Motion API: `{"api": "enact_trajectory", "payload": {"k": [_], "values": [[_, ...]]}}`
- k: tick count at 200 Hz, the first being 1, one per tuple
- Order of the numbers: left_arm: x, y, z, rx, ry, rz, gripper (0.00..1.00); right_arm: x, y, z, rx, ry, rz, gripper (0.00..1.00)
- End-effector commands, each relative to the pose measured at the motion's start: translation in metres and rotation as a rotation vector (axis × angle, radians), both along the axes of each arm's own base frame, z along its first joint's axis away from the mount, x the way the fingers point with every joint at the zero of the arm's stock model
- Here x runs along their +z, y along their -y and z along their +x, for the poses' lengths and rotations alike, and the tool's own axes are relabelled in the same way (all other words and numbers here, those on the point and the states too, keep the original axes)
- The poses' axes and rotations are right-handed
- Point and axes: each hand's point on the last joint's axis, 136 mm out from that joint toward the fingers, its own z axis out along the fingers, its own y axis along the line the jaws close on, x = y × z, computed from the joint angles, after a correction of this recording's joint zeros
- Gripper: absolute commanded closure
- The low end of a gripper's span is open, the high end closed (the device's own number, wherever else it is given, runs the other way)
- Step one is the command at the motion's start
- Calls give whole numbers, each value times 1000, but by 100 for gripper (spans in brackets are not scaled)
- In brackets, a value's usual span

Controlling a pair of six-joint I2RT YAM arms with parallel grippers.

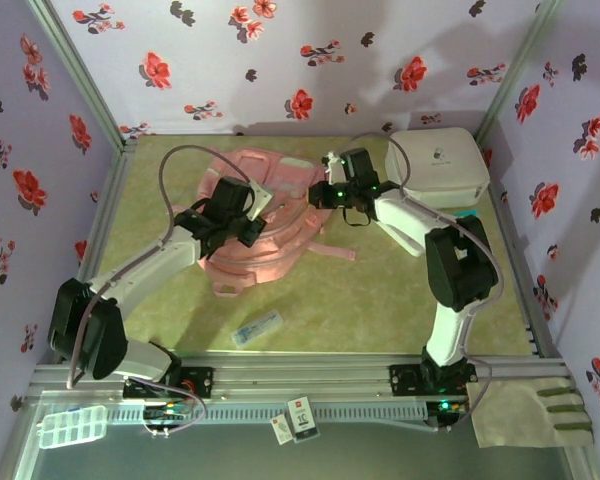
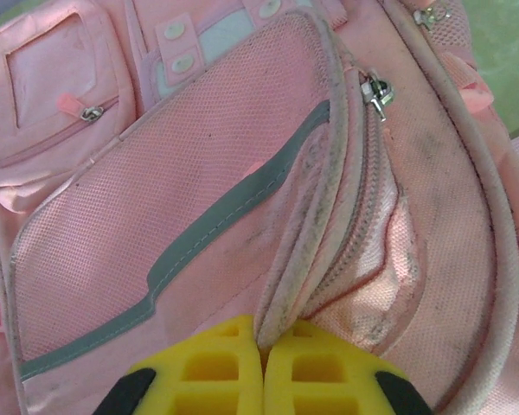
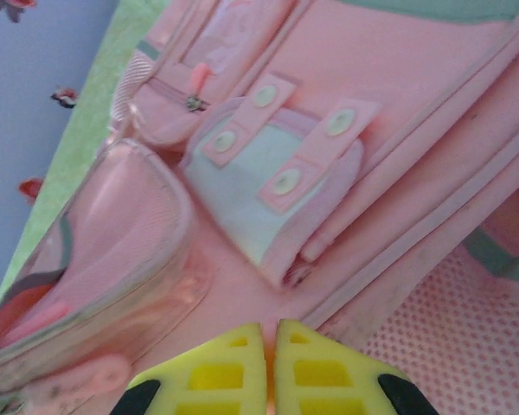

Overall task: Pack the student bag
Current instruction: Unzip the student bag at the top-center of the table.

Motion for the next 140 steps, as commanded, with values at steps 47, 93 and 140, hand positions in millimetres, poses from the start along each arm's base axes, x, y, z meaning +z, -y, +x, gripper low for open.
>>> {"api": "enact_trajectory", "payload": {"k": [47, 93, 140], "values": [[41, 35, 26, 14, 54, -182, 100, 45, -36, -61, 189, 120, 163, 97], [46, 64, 39, 7, 2, -291, 100, 60, -50, -93, 209, 186, 293, 100], [45, 88, 57, 25, -72, -377, 100, 56, -41, -106, 164, 222, 356, 100]]}}
